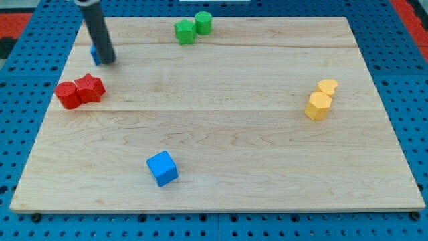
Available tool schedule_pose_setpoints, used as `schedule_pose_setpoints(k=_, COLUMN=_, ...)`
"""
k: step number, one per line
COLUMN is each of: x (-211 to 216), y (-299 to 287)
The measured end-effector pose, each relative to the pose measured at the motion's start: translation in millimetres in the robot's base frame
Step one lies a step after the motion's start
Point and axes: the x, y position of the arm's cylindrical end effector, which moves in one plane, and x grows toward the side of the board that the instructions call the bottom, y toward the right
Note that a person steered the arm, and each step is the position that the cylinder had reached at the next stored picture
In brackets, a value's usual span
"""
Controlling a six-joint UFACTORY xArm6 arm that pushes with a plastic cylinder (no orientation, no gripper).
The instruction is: Push the blue triangle to the top left corner of the board
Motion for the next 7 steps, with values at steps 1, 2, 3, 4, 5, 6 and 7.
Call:
schedule_pose_setpoints(k=1, x=8.1, y=-3.0)
schedule_pose_setpoints(k=2, x=26.7, y=-22.1)
schedule_pose_setpoints(k=3, x=-9.9, y=-52.9)
schedule_pose_setpoints(k=4, x=-23.7, y=-40.0)
schedule_pose_setpoints(k=5, x=-50.9, y=-32.0)
schedule_pose_setpoints(k=6, x=-68.7, y=-28.0)
schedule_pose_setpoints(k=7, x=-6.7, y=36.1)
